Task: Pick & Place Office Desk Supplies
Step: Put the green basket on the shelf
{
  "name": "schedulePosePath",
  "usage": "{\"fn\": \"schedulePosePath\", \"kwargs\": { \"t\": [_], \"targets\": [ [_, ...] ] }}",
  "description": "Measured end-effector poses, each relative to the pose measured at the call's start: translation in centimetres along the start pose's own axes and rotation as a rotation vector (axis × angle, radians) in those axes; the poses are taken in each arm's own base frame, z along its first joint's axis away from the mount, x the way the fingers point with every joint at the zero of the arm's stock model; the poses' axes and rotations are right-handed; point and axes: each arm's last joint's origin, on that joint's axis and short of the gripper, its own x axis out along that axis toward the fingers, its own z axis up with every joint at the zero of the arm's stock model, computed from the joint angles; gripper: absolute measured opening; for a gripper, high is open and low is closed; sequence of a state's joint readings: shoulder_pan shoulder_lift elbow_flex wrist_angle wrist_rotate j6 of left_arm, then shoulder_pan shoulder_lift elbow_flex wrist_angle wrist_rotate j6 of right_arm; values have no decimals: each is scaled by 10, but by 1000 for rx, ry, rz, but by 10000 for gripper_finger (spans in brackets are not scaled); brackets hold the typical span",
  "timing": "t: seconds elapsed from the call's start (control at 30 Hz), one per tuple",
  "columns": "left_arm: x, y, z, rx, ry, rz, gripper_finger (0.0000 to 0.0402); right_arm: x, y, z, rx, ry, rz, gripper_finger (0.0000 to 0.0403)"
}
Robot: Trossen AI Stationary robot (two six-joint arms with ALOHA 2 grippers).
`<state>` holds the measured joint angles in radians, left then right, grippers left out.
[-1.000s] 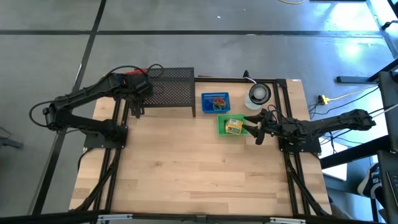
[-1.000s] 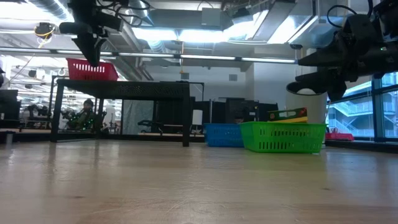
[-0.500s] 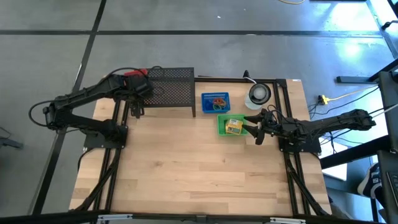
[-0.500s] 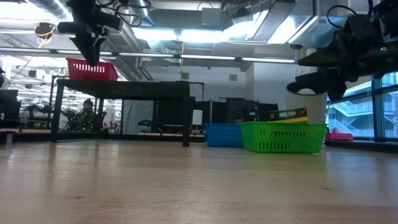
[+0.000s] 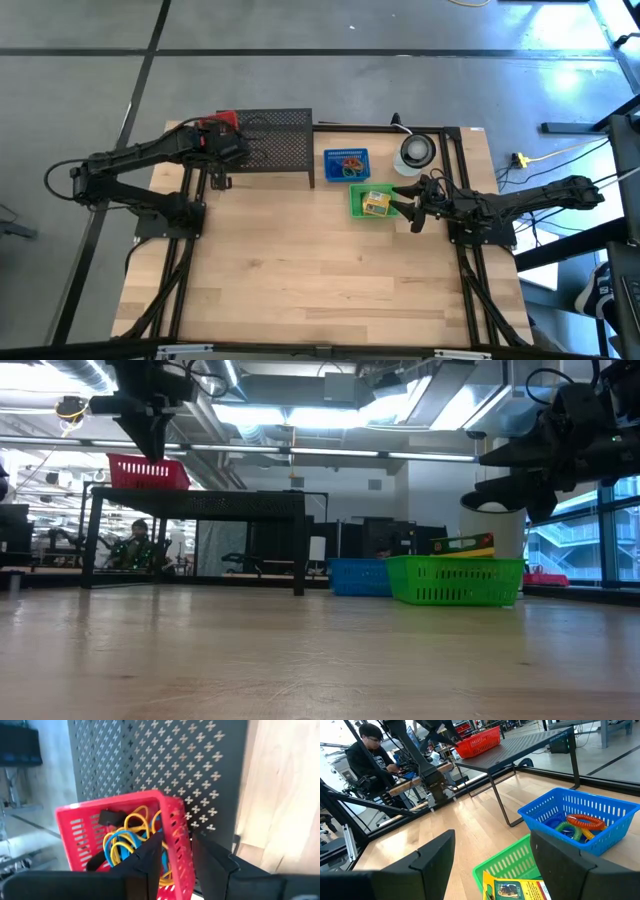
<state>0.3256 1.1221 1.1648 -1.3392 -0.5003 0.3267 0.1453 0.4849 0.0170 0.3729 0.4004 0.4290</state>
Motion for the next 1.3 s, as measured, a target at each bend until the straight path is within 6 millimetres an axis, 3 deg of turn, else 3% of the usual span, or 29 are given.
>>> {"fn": "schedulePosePath", "kwargs": {
  "t": [0.6, 0.87, 0.97, 1.1, 1.3],
  "targets": [
    [-16, -20, 9, 120, -58, 173, 100, 0, 0, 0, 8, -1, 0, 260],
    [-31, -37, 29, 121, -298, 167, 92, 0, 0, 0, 9, -1, 0, 260],
    [-41, -44, 42, 67, -462, 96, 91, 0, 0, 0, 13, -1, 0, 260],
    [-55, -52, 57, -48, -685, -130, 90, 0, 0, 0, 33, -2, 0, 260],
    [-63, -72, 66, -42, -841, -429, 91, 0, 3, 6, 97, -59, 27, 260]
  ]
}}
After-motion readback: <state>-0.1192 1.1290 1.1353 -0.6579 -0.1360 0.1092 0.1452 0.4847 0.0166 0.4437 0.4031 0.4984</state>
